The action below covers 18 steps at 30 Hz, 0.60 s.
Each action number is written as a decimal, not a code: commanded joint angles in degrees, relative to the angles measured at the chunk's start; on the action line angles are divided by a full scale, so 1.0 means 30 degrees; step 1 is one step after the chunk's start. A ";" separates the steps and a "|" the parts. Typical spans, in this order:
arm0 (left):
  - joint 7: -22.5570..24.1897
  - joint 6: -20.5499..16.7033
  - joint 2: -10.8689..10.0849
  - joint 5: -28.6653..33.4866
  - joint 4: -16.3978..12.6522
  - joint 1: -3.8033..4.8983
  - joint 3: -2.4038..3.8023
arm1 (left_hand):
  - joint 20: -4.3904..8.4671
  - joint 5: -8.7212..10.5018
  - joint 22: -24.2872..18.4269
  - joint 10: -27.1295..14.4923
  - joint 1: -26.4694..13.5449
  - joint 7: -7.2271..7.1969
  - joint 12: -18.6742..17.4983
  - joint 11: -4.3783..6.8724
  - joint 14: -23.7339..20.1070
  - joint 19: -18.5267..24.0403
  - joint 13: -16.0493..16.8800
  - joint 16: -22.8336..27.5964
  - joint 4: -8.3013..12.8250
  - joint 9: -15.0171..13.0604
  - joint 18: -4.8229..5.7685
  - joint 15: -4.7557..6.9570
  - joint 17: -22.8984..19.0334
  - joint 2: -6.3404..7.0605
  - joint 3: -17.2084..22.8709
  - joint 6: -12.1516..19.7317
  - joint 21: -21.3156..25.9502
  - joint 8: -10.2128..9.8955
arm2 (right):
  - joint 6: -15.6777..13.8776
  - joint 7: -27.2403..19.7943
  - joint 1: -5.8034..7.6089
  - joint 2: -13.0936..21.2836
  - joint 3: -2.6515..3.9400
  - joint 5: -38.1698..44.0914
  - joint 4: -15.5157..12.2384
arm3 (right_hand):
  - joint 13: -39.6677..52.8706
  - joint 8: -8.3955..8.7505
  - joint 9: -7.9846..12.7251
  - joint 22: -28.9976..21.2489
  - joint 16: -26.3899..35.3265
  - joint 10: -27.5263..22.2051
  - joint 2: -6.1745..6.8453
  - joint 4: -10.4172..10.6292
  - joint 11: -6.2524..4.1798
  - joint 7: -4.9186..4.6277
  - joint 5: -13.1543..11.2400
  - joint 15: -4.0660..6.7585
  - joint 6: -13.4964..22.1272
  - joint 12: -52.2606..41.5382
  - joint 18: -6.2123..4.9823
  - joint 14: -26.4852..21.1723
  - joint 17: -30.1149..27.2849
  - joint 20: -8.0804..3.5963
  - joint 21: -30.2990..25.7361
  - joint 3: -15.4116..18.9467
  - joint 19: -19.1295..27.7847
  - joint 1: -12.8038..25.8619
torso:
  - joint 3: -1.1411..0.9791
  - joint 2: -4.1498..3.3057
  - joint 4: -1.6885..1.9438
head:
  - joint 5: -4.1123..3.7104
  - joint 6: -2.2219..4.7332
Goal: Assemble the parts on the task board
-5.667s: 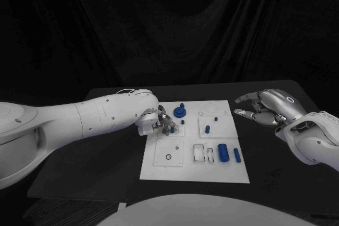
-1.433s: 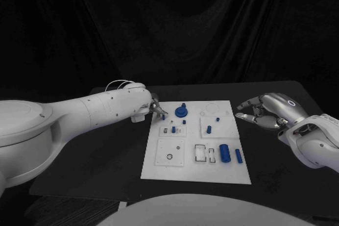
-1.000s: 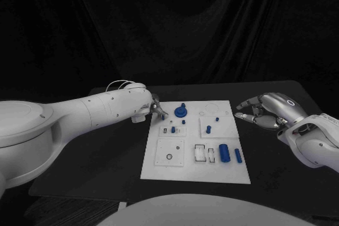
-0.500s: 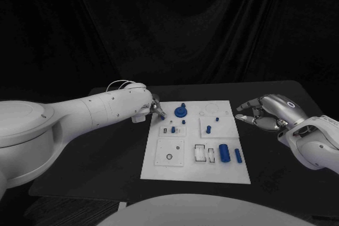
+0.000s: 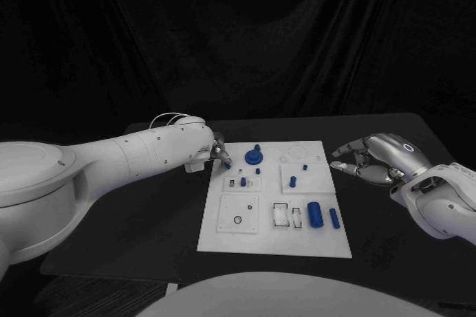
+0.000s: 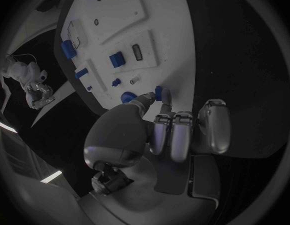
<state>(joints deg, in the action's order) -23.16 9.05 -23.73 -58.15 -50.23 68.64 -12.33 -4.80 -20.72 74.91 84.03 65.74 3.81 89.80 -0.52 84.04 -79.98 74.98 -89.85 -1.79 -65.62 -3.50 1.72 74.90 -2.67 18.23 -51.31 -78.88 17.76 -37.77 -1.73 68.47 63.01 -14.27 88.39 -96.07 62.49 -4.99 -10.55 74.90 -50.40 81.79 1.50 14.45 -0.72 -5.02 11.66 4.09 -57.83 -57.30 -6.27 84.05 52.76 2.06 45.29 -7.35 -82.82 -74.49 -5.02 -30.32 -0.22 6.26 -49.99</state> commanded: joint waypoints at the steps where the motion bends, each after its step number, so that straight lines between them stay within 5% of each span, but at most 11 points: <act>1: 0.0685 -0.0402 -0.0136 0.0005 -0.0199 -0.0027 0.0017 | 0.0181 -0.0586 0.3646 0.1990 -0.0038 -0.0112 0.0068 0.0159 0.1985 -0.0025 0.5006 -0.0051 0.0352 -0.0070 0.0108 0.0114 0.5032 0.0313 0.0970 -0.0280 -0.0016 -0.0096 | -0.0244 -0.0006 -0.0061 0.0039 0.0014 0.0048 -0.0038 | -0.0017 0.0096 0.0021 0.1910 -0.0023 0.0028 -0.0080 -0.0055 0.0147 0.0027 -0.0052 0.0005 -0.0108 0.0103 -0.0114 0.0496 -0.0017 0.0000 0.0027 -0.0018 -0.0083 -0.0089 | -0.0004 -0.0002 0.0004 | 0.0011 -0.0002; 4: 0.0800 -0.0766 -0.0392 0.0555 -0.0562 -0.0026 0.0018 | 0.0209 -0.1168 0.3698 0.1990 -0.0418 -0.0198 0.0068 0.0234 0.1985 -0.0194 0.5006 -0.0051 0.0808 -0.0128 0.0157 0.0217 0.5032 0.0834 0.2438 -0.0842 -0.0173 -0.0182 | -0.0194 -0.0005 -0.0083 0.0047 0.0014 0.0048 -0.0013 | -0.0017 0.0096 0.0021 0.1910 -0.0023 0.0028 -0.0080 -0.0055 0.0147 0.0027 -0.0052 0.0005 -0.0108 0.0103 -0.0114 0.0496 -0.0017 0.0000 0.0027 -0.0018 -0.0083 -0.0089 | -0.0004 -0.0003 0.0008 | -0.0016 -0.0002; 13: 0.0085 -0.1202 -0.1524 0.2167 -0.2524 0.0078 0.0019 | 0.0282 -0.1332 0.3744 0.1990 -0.0726 -0.0272 0.0068 0.0318 0.1985 -0.0341 0.5006 -0.0051 0.1093 -0.0287 0.0191 0.0296 0.5032 0.1201 0.3269 -0.1268 -0.0310 -0.0150 | -0.0085 0.0073 -0.0108 0.0119 0.0014 0.0048 0.0008 | -0.0032 0.0098 0.0021 0.1906 0.0001 0.0026 -0.0083 -0.0060 0.0149 0.0025 -0.0057 0.0002 -0.0118 0.0126 -0.0119 0.0487 -0.0045 0.0002 -0.0012 -0.0025 -0.0076 -0.0104 | 0.0002 0.0007 0.0005 | -0.0113 -0.0002; 18: -0.0719 -0.1372 -0.2381 0.2336 -0.4091 0.0413 0.0019 | 0.0320 -0.1245 0.3769 0.1990 -0.0974 -0.0299 0.0068 0.0352 0.1985 -0.0424 0.5006 -0.0051 0.1044 -0.0336 0.0210 0.0337 0.5032 0.1275 0.3546 -0.1439 -0.0384 -0.0160 | -0.0027 0.0152 -0.0110 0.0235 0.0014 0.0048 -0.0083 | -0.0102 0.0102 0.0023 0.1899 0.0053 0.0005 -0.0074 -0.0056 0.0147 0.0019 -0.0065 0.0001 -0.0122 0.0214 -0.0127 0.0476 -0.0097 0.0004 -0.0063 -0.0019 -0.0067 -0.0100 | -0.0001 0.0013 0.0030 | -0.0261 -0.0002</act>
<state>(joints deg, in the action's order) -23.41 6.32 -30.58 -53.41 -61.54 69.42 -12.37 -3.86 -24.64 74.91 84.06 62.96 3.38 89.80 0.12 83.87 -80.91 74.98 -89.85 -1.07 -66.62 -3.51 2.33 74.90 0.96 26.41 -54.80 -79.85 17.36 -37.71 -1.71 68.27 63.59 -14.27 88.39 -96.06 62.24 -4.99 -10.55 74.94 -50.40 81.79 1.50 14.45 -0.72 -5.02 11.66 4.09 -57.83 -56.85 -6.27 84.05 52.52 2.06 45.29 -7.35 -82.82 -74.49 -5.02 -30.31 -0.18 5.58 -49.99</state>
